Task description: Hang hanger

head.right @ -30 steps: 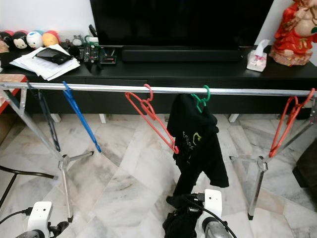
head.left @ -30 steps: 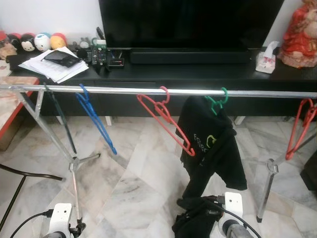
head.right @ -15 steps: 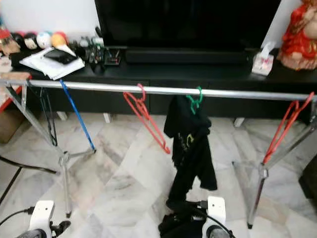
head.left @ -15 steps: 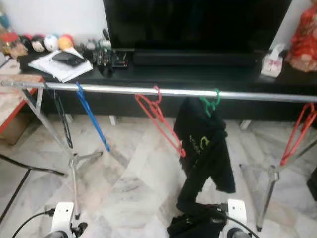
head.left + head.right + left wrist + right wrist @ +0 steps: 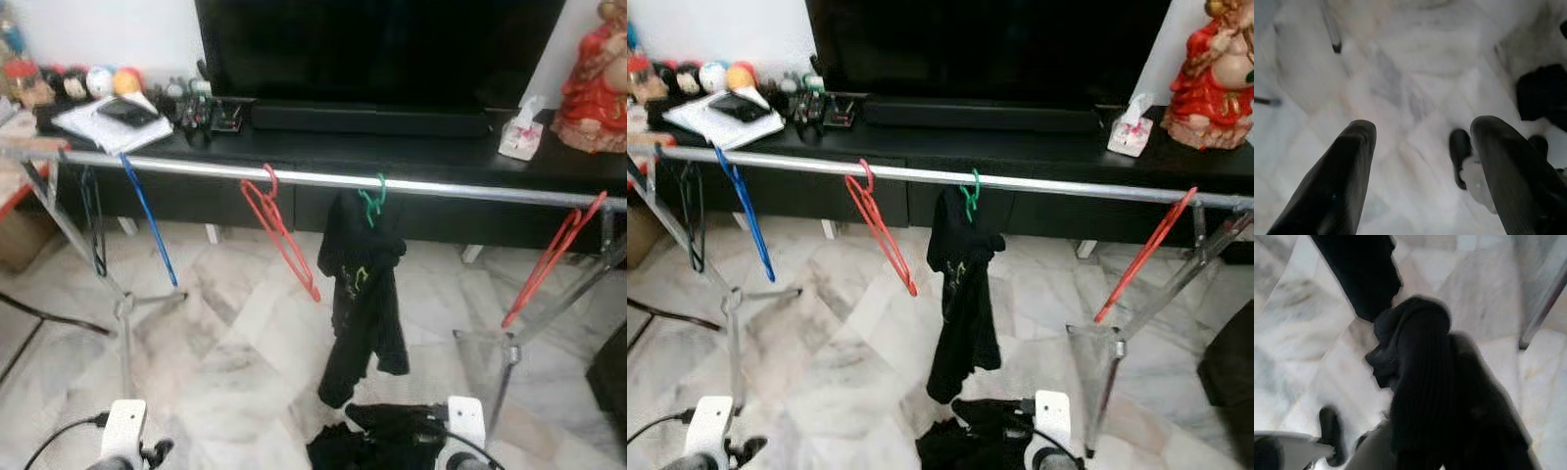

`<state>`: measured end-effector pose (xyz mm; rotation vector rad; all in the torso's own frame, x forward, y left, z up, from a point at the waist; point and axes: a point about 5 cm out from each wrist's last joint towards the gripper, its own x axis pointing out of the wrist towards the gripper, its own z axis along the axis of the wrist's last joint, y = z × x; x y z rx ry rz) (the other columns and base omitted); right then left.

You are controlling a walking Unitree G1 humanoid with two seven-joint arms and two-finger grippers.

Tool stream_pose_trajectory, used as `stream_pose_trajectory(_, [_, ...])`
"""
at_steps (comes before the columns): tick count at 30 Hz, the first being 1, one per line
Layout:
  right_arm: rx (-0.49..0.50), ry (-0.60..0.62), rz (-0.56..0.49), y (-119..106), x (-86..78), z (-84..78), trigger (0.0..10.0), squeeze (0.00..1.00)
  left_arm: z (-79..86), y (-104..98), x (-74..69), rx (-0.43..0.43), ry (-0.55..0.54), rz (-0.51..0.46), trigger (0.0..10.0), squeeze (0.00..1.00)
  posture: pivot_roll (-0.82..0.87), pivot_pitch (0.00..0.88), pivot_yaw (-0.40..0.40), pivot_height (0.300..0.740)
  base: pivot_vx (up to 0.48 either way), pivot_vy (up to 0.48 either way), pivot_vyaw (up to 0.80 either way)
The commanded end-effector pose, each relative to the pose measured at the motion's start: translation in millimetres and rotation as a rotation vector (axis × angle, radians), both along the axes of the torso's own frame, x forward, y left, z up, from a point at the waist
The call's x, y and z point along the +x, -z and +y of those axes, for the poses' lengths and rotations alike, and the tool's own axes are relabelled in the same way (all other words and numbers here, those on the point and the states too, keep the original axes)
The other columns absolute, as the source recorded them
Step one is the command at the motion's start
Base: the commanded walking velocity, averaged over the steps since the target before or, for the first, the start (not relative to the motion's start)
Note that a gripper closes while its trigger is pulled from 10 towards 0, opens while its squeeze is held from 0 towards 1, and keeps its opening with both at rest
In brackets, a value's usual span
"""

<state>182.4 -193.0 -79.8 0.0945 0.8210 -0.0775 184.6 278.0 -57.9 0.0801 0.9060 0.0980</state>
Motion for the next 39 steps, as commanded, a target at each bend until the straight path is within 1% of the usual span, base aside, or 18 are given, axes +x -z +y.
stream_pose_trajectory(1, [-0.017,0.011,0.016,1,-5.9,-11.3,10.0,0.00,1.2,-2,2.3,0.004,-0.002,-0.014,10.0,0.00,-0.06,0.021,-0.010,0.740,0.000,-0.300,0.00])
stream_pose_trajectory(5, [-0.023,0.009,0.024,2,-8.5,-15.3,10.0,0.00,1.1,-2,2.5,0.003,0.001,-0.025,10.0,0.00,-0.06,0.022,-0.010,0.740,0.000,-0.302,0.00])
stream_pose_trajectory(7, [-0.023,0.013,0.021,1,-7.7,-15.9,10.0,0.00,1.4,-4,3.7,0.009,0.004,-0.050,10.0,0.00,-0.07,0.026,-0.009,0.740,0.000,0.000,0.00])
stream_pose_trajectory(11, [-0.020,0.018,0.014,0,-5.0,-16.5,10.0,0.00,1.3,-7,6.4,0.013,0.001,-0.113,10.0,0.00,-0.07,0.034,-0.008,0.740,0.000,0.000,0.00])
stream_pose_trajectory(14, [-0.019,0.005,0.010,-1,-2.6,-15.1,10.0,0.00,0.4,-12,10.1,0.013,0.006,-0.193,10.0,0.00,-0.07,0.039,-0.007,0.740,0.000,0.000,0.00])
stream_pose_trajectory(15, [-0.020,0.001,0.010,-1,-1.9,-14.3,10.0,0.00,-37.8,-8,28.8,-0.008,0.021,-0.226,10.0,0.00,-0.06,0.042,-0.008,0.740,0.000,0.000,0.00])
stream_pose_trajectory(16, [-0.019,-0.002,0.012,-1,-1.6,-12.9,10.0,0.00,-58.1,-15,47.9,-0.011,0.043,-0.269,10.0,0.00,-0.06,0.043,-0.008,0.740,0.000,0.000,0.00])
stream_pose_trajectory(17, [-0.019,-0.004,0.013,-1,-1.5,-11.9,10.0,0.00,-70.9,-21,60.4,-0.013,0.057,-0.301,10.0,0.00,-0.06,0.043,-0.008,0.740,0.000,0.000,0.00])
stream_pose_trajectory(18, [-0.018,-0.006,0.015,-1,-1.5,-10.9,10.0,0.00,-76.0,-26,68.4,-0.012,0.067,-0.327,10.0,0.00,-0.06,0.043,-0.008,0.740,0.000,0.000,0.00])
stream_pose_trajectory(20, [-0.018,-0.015,0.024,1,-2.6,-5.9,10.0,0.00,-79.5,-41,84.4,-0.010,0.103,-0.416,10.0,0.00,-0.06,0.043,-0.008,0.740,0.000,0.000,0.00])
stream_pose_trajectory(21, [-0.018,-0.020,0.028,1,-3.0,-3.8,10.0,0.00,-80.9,-46,89.0,-0.011,0.116,-0.447,10.0,0.00,-0.06,0.043,-0.008,0.740,0.000,0.000,0.00])
stream_pose_trajectory(24, [-0.030,-0.035,0.041,3,-4.3,2.6,10.0,0.00,-85.2,-70,104.5,-0.018,0.144,-0.612,10.0,0.00,-0.06,0.054,-0.005,0.740,0.000,0.000,0.00])
stream_pose_trajectory(27, [-0.040,-0.024,0.044,4,-3.5,6.3,10.0,0.00,-86.6,-81,108.4,-0.019,0.158,-0.695,10.0,0.00,-0.06,0.054,-0.005,0.740,0.000,0.000,0.00])
stream_pose_trajectory(33, [-0.039,-0.015,0.048,4,-3.8,11.4,10.0,0.00,-90.2,-94,108.5,-0.020,0.161,-0.794,10.0,0.00,-0.05,0.061,-0.006,0.740,0.000,0.000,0.00])
stream_pose_trajectory(35, [-0.041,0.007,0.053,6,-7.5,10.6,10.0,0.00,-91.8,-104,105.2,0.002,0.187,-0.864,10.0,0.00,-0.05,0.061,-0.006,0.740,0.000,0.000,0.00])
stream_pose_trajectory(36, [-0.041,0.007,0.053,6,-7.5,10.6,10.0,0.00,-91.8,-104,105.2,0.002,0.187,-0.864,10.0,0.00,-0.05,0.061,-0.006,0.740,0.000,0.000,0.00])
stream_pose_trajectory(38, [-0.055,0.034,0.059,9,-16.9,6.3,10.0,0.00,-88.7,-116,94.6,0.030,0.185,-0.942,10.0,0.00,-0.05,0.062,-0.009,0.740,0.000,0.000,0.00])
stream_pose_trajectory(39, [-0.055,0.034,0.059,9,-16.9,6.3,10.0,0.00,-88.7,-116,94.6,0.030,0.185,-0.942,10.0,0.00,-0.05,0.062,-0.009,0.740,0.000,0.000,0.00])
